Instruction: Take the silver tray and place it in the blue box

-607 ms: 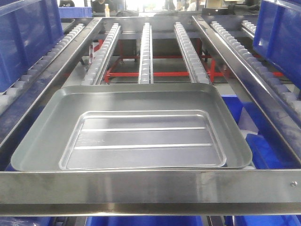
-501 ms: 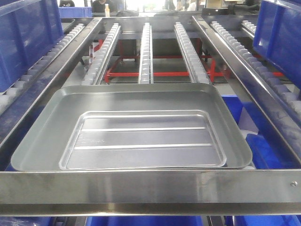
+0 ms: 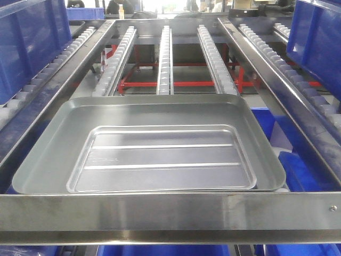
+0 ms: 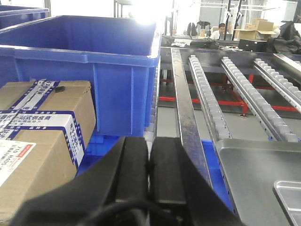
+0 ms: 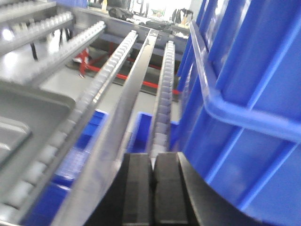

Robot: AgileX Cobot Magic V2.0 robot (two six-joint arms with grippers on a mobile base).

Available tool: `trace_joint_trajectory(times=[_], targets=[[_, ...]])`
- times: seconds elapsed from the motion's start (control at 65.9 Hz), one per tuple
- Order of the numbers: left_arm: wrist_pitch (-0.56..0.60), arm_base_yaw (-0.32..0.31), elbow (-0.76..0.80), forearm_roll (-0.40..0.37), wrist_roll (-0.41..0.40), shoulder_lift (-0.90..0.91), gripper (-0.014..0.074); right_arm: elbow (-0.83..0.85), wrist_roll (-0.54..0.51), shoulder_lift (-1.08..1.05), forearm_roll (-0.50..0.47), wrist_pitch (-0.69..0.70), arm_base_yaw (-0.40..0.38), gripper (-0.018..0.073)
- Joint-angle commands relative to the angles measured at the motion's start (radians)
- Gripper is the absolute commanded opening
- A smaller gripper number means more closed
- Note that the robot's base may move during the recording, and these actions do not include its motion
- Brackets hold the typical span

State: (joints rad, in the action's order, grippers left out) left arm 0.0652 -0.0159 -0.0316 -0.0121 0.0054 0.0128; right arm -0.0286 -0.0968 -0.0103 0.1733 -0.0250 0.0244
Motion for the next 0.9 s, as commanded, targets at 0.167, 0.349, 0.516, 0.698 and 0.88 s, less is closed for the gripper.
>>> trace_joint_trajectory(times=[0.167,0.349,0.516,0.698,0.88], targets=[[0.110,0.000,-0.013,-0.001,-0.005,0.017,-0.0009,0.019,-0.042,-0.021,0.081,0.136,-0.002,0.0054],[0.066,0.000,0.028,-0.001,-0.005,0.001,-0.0009,0.040,0.129,-0.016,-0.009,0.174,-0.002,0.0054],[-0.149,0.000,0.176,-0.026,-0.005,-0.079,-0.0009,0.189,0.208,0.074,-0.033,-0.061,-0.002,0.0054],[-0.409,0.000,0.408,-0.181,-0.005,-0.316,-0.0009,0.393,0.208,0.325,-0.043,-0.273,-0.002,0.0054],[-0.582,0.000,0.586,-0.181,-0.005,-0.581,-0.0009,0.598,0.207,0.655,-0.160,-0.507,-0.002,0.0054]])
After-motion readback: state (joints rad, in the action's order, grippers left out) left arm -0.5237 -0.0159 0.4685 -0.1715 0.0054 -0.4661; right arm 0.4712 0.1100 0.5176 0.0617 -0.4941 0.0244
